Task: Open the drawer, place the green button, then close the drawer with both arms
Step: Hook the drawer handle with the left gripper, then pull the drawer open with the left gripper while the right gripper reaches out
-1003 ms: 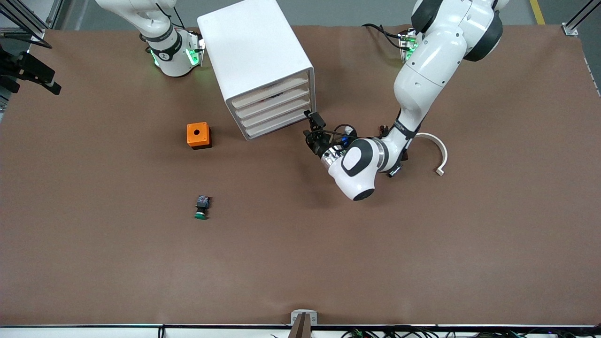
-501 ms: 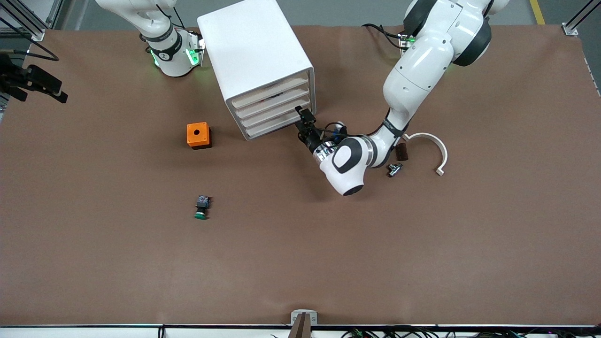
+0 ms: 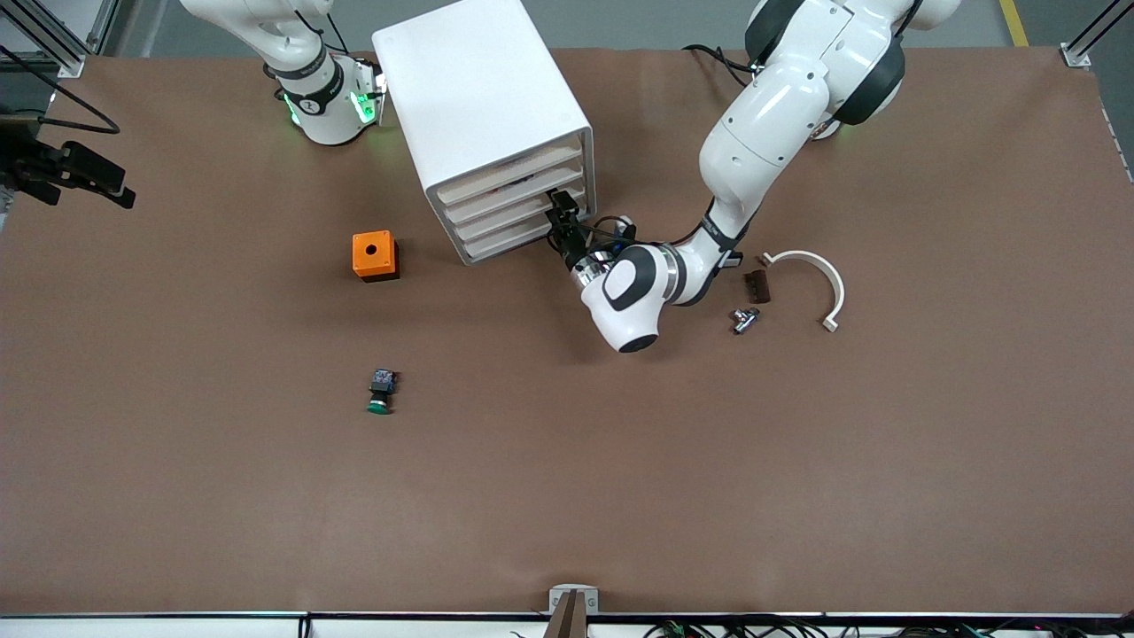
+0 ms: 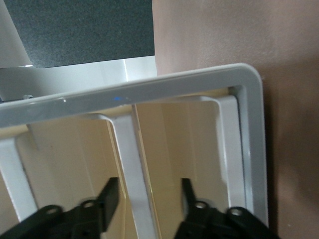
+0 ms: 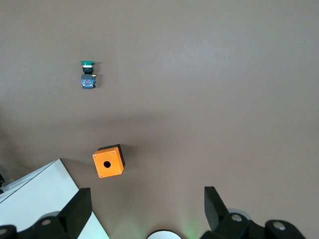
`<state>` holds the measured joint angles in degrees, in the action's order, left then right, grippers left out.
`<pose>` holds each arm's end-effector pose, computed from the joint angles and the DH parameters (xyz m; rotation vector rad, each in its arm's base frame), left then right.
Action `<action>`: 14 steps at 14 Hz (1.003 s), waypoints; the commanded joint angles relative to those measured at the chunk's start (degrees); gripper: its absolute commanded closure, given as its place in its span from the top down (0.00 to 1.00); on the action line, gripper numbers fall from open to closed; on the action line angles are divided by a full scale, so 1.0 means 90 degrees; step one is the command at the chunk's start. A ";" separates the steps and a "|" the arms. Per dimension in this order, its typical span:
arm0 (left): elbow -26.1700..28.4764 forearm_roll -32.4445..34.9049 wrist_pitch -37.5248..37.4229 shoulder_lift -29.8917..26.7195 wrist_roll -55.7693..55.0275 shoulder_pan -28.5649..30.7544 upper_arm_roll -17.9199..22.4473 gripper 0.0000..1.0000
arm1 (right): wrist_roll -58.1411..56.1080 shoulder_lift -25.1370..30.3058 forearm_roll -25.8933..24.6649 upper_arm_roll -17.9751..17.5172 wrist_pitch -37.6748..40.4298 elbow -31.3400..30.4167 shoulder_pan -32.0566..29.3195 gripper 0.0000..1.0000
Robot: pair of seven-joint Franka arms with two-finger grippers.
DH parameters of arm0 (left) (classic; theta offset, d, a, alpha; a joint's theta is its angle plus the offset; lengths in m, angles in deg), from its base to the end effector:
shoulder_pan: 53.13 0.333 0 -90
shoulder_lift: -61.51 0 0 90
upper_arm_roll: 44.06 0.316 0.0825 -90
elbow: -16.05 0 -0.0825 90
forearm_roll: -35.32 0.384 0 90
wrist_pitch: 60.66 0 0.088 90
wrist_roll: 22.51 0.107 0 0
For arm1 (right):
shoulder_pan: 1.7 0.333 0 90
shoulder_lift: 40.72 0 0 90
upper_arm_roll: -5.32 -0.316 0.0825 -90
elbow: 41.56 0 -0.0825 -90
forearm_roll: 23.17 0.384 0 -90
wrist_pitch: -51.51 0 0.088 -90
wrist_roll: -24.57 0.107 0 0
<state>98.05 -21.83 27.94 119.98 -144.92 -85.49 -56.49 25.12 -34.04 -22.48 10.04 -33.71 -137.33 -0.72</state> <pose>0.4066 -0.5022 0.1084 -1.1932 -1.6329 1.4926 0.5074 -0.0344 0.6322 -3.1143 0.1143 0.1049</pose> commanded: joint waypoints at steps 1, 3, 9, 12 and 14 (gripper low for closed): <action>-0.0166 -0.0115 -0.0069 0.0095 -0.0177 -0.0037 0.0004 0.30 | -0.0061 -0.0311 -0.0057 -0.0055 0.0036 0.0124 -0.0070 1.00; -0.0166 -0.0115 -0.0059 0.0095 -0.0275 -0.0028 0.0014 0.19 | -0.0071 -0.0410 -0.0056 -0.0055 0.0006 0.0124 -0.0089 1.00; -0.0176 -0.0125 -0.0059 0.0105 -0.0402 0.0041 0.0053 0.10 | -0.0071 -0.1123 -0.0056 -0.0046 0.0006 0.0358 -0.0148 1.00; -0.0176 -0.0135 -0.0059 0.0105 -0.0383 0.0196 0.0063 0.10 | -0.0061 -0.1289 -0.0076 -0.0036 -0.0003 0.0407 -0.0157 1.00; -0.0176 -0.0213 -0.0059 0.0105 -0.0373 0.0362 0.0063 0.11 | -0.0071 -0.1464 -0.0086 -0.0026 0.0016 0.0563 -0.0206 1.00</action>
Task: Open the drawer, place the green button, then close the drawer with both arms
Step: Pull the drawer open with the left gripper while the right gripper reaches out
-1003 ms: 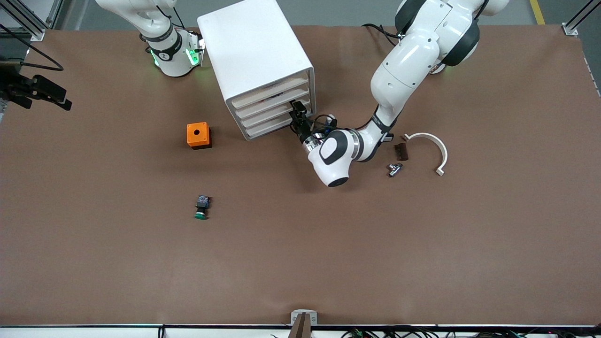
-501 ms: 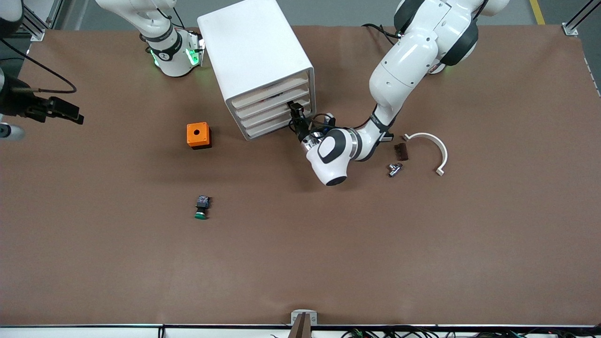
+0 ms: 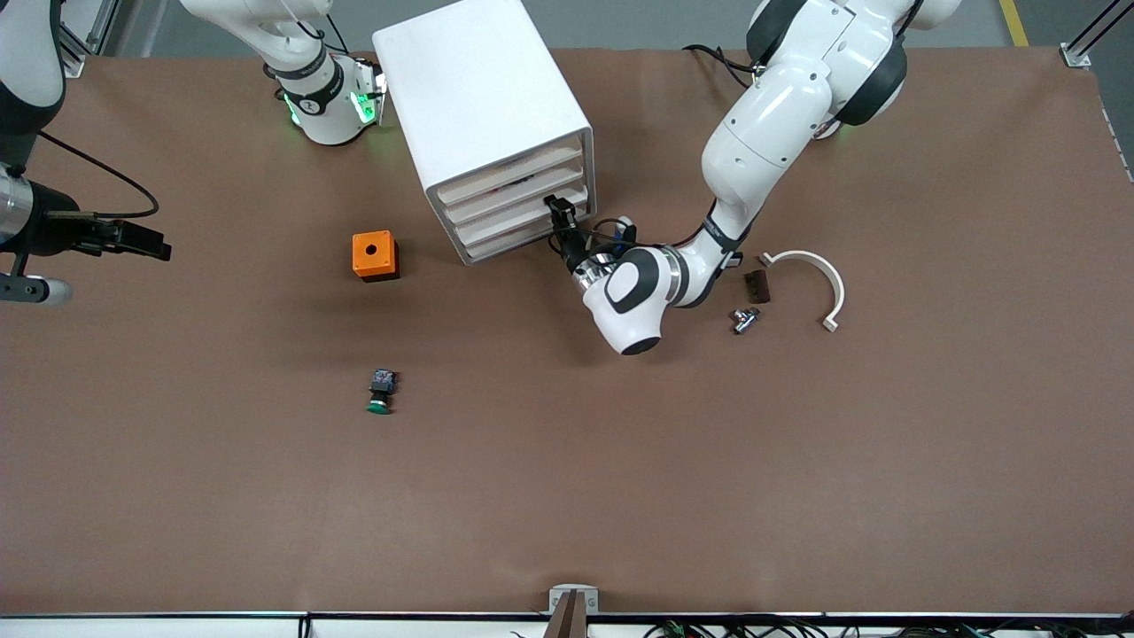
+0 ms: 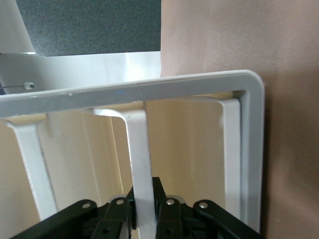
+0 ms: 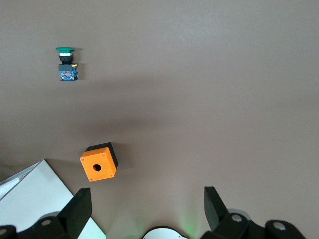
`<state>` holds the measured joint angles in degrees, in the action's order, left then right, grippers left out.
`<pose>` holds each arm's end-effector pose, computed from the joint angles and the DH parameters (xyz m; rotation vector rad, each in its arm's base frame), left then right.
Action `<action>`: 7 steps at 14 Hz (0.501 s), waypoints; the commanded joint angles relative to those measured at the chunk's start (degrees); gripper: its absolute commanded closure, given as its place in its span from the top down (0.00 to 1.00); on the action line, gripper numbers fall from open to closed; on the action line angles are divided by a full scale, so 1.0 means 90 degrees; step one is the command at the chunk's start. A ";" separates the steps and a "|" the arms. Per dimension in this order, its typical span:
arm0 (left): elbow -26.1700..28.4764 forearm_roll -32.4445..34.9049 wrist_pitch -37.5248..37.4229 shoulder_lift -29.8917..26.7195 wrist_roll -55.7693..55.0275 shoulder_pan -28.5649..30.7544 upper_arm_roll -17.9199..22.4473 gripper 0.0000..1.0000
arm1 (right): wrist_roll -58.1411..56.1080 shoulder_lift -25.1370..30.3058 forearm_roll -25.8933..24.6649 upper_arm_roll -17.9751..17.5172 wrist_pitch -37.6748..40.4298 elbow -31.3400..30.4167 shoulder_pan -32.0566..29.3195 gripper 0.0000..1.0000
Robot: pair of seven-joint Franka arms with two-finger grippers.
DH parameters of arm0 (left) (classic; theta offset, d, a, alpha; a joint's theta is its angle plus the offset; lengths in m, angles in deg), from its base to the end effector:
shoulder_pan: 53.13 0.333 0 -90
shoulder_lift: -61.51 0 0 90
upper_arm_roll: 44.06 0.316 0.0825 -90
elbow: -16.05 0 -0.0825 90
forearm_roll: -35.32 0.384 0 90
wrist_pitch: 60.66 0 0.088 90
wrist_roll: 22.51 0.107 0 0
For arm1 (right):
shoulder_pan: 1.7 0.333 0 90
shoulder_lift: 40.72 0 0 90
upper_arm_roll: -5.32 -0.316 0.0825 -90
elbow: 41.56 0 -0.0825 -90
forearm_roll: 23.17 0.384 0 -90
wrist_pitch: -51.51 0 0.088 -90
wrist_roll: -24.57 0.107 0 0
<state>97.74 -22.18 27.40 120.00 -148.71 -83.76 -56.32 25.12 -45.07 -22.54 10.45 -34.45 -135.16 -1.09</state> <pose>0.4232 -0.4897 0.1105 -1.1057 -1.6744 1.4784 0.5602 -0.0414 0.5476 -3.1100 0.1390 0.3260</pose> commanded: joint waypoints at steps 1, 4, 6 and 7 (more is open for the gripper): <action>-0.0150 -0.0193 0.0020 0.0102 0.0058 0.0259 0.0045 0.12 | -0.0071 -0.0298 -0.0089 -0.0072 0.0098 0.0399 -0.0165 1.00; -0.0316 -0.0194 0.0138 0.0180 0.0058 0.0581 0.0093 0.13 | -0.0052 -0.0338 -0.0041 -0.0072 0.0088 0.0488 -0.0165 1.00; -0.0346 -0.0194 0.0255 0.0180 0.0048 0.0796 0.0103 0.13 | 0.0007 -0.0338 0.0018 -0.0072 0.0040 0.0488 -0.0155 1.00; -0.0404 -0.0194 0.0255 0.0180 0.0048 0.0884 0.0103 0.13 | 0.0026 -0.0367 0.0028 -0.0072 -0.0047 0.0468 -0.0155 1.00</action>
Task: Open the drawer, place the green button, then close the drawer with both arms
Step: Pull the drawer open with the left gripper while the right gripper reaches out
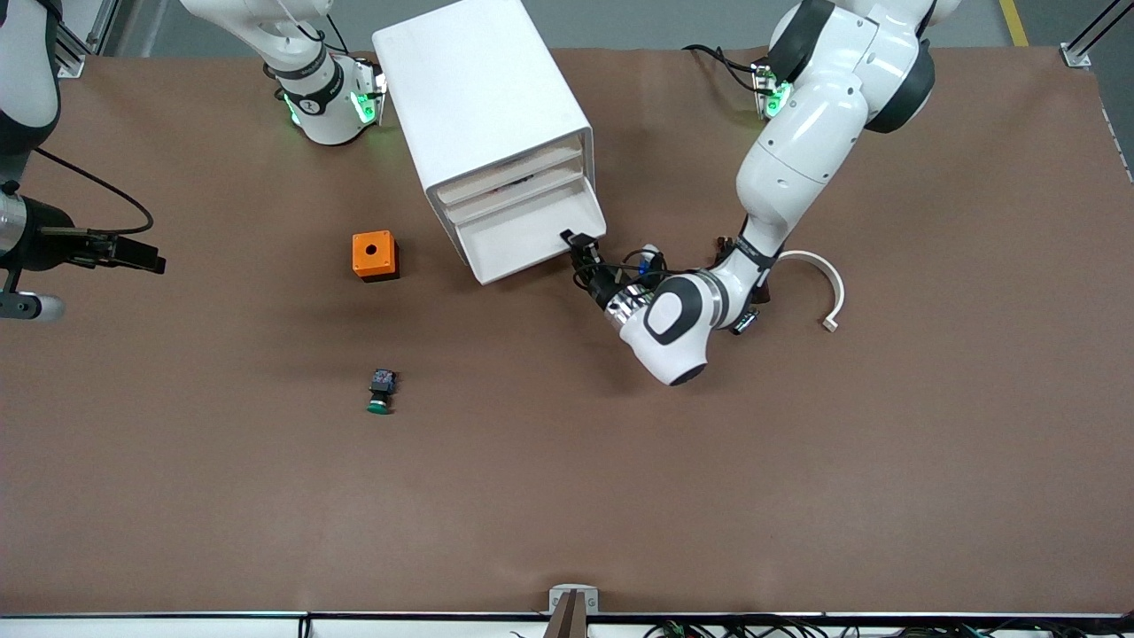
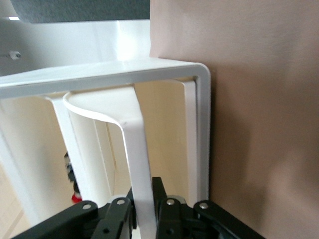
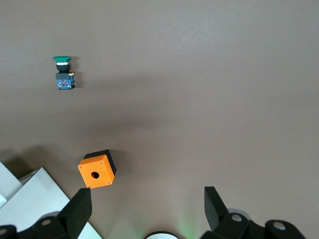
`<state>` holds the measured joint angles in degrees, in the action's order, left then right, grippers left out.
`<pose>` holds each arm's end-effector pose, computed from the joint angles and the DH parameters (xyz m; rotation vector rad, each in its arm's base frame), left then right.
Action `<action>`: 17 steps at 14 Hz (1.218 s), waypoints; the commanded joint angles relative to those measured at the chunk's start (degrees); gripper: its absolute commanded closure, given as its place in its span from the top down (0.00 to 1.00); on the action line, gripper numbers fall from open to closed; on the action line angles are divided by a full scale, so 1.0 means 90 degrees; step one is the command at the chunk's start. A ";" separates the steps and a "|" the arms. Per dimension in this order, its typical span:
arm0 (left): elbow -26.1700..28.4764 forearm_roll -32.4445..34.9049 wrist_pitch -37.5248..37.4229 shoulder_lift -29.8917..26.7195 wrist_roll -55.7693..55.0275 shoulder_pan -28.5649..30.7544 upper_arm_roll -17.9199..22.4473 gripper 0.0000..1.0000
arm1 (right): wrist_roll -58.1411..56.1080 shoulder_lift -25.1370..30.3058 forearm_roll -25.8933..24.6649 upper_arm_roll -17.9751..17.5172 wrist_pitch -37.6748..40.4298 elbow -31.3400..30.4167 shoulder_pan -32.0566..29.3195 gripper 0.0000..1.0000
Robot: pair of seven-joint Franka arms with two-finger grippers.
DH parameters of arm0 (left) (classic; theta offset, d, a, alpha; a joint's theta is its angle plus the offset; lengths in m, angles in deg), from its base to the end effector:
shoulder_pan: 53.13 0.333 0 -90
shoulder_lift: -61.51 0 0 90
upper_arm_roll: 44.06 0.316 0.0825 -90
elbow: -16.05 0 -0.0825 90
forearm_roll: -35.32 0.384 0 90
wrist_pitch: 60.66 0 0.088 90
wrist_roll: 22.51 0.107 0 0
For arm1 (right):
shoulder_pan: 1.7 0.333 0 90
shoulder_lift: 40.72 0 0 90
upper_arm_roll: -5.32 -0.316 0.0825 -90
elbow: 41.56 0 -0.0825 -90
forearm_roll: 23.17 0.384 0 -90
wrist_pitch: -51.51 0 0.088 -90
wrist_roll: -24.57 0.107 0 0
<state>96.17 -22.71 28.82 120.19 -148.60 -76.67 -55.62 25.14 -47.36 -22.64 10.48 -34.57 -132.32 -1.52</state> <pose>0.4956 -0.4322 0.1142 -1.0296 -1.8223 1.5654 0.5732 -0.0463 0.5478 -3.1163 0.1522 0.3083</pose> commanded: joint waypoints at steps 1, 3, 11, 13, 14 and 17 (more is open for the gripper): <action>-0.0239 -0.0134 0.0107 0.0159 0.0035 0.0174 0.0026 0.13 | 0.0024 -0.0141 0.0049 -0.0076 -0.0064 0.0163 -0.0117 1.00; -0.0298 -0.0134 0.0126 0.0169 0.0035 0.0272 0.0035 0.15 | 0.0044 -0.0200 0.0068 -0.0076 -0.0093 0.0144 -0.0156 1.00; -0.0512 -0.0134 0.0243 0.0110 0.1710 0.0437 0.0035 0.81 | 0.0034 -0.0425 0.0430 -0.0095 -0.1234 -0.0471 -0.0059 1.00; -0.0766 -0.0134 0.0243 0.0100 0.2609 0.0574 0.0026 0.92 | 0.0015 -0.0570 0.0430 -0.0105 -0.1567 -0.0559 0.0136 1.00; -0.0864 -0.0125 0.0243 0.0052 0.3029 0.0652 0.0026 0.93 | 0.0024 -0.0658 0.0430 -0.0115 -0.1723 -0.0569 0.0224 1.00; -0.1010 -0.0056 0.0243 -0.0075 0.4600 0.0809 0.0297 0.94 | 0.0073 -0.0883 0.0546 -0.0105 -0.2026 -0.0589 0.0390 1.00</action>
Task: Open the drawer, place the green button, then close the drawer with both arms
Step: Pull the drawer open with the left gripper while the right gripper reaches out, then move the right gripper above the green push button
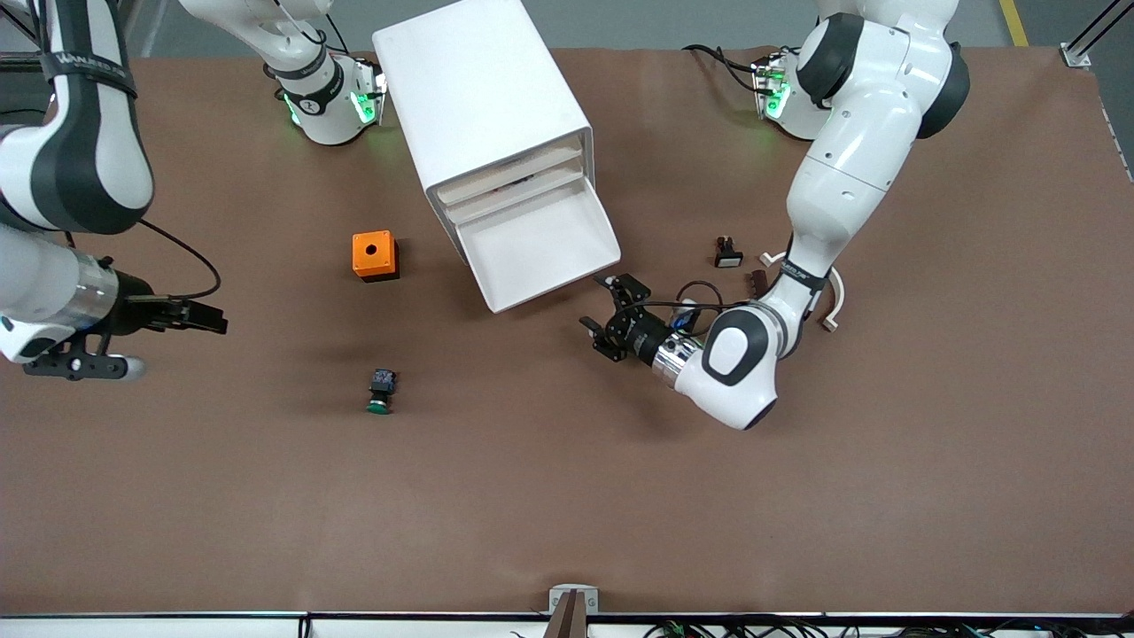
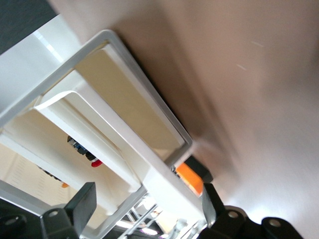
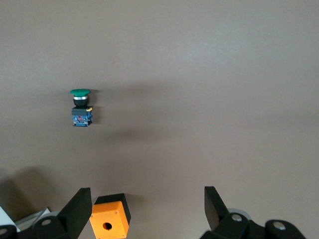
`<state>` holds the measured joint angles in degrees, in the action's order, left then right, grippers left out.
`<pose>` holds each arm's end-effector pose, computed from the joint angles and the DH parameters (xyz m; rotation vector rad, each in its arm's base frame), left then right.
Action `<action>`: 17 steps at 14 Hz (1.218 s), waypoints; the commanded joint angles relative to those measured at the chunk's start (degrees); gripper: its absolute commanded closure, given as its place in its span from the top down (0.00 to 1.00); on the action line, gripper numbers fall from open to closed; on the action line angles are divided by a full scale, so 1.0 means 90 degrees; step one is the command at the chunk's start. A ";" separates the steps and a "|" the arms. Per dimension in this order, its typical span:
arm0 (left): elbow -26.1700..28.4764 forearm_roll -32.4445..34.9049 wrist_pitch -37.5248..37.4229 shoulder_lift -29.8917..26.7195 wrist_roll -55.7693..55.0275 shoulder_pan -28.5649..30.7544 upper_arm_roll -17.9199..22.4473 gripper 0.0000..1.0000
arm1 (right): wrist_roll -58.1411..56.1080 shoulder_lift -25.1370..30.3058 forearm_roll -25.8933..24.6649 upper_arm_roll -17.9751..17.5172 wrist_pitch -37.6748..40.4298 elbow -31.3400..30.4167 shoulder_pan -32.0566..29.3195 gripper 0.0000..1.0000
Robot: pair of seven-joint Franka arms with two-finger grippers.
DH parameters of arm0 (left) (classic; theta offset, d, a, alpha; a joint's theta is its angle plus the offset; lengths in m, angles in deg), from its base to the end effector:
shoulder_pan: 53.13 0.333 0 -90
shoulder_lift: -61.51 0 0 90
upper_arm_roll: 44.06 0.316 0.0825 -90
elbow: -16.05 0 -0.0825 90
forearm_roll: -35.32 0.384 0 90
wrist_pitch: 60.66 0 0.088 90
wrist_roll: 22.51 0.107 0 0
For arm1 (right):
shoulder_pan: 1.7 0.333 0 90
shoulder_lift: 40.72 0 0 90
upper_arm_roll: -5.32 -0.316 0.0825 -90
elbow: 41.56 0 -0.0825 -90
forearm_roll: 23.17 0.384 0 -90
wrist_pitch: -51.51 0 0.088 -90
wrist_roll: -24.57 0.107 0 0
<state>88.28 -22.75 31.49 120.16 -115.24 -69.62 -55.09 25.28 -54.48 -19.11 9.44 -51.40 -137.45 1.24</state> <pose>0.5960 -0.3717 0.1591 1.7144 1.7859 -1.8500 0.6196 -0.0034 0.4527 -3.0840 0.0799 0.1802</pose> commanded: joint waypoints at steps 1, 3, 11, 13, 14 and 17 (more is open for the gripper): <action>-0.0154 -0.0042 -0.0054 -0.0120 0.1460 -0.0023 0.0433 0.94 | 0.0078 -0.0170 0.0164 0.0011 -0.0292 -0.0068 0.0122 1.00; -0.0300 0.0171 0.0004 -0.0266 0.2613 -0.0062 0.0688 0.94 | 0.0088 -0.0200 0.0164 0.0011 -0.0760 -0.0330 0.0249 1.00; -0.0321 0.2943 0.1966 -0.1232 0.4230 -0.0375 0.0728 0.99 | 0.0722 -0.0649 0.0164 0.0011 -0.2127 -0.0994 0.0825 1.00; -0.0321 0.3491 0.2298 -0.1389 0.4210 -0.0462 0.0728 0.99 | 0.0984 -0.0727 0.0164 0.0011 -0.2703 -0.1307 0.1001 1.00; -0.0321 0.3783 0.2455 -0.1448 0.4200 -0.0492 0.0747 0.99 | 0.1160 -0.0766 0.0164 0.0011 -0.2996 -0.1444 0.1079 1.00; -0.0311 0.4837 0.2622 -0.1604 0.4181 -0.0521 0.0748 0.99 | 0.1396 -0.0971 0.0164 0.0011 -0.3506 -0.1582 0.1255 1.00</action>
<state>84.01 15.70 54.13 107.58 -78.54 -73.47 -49.32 36.30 -62.80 -18.48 9.24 -81.04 -150.82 11.74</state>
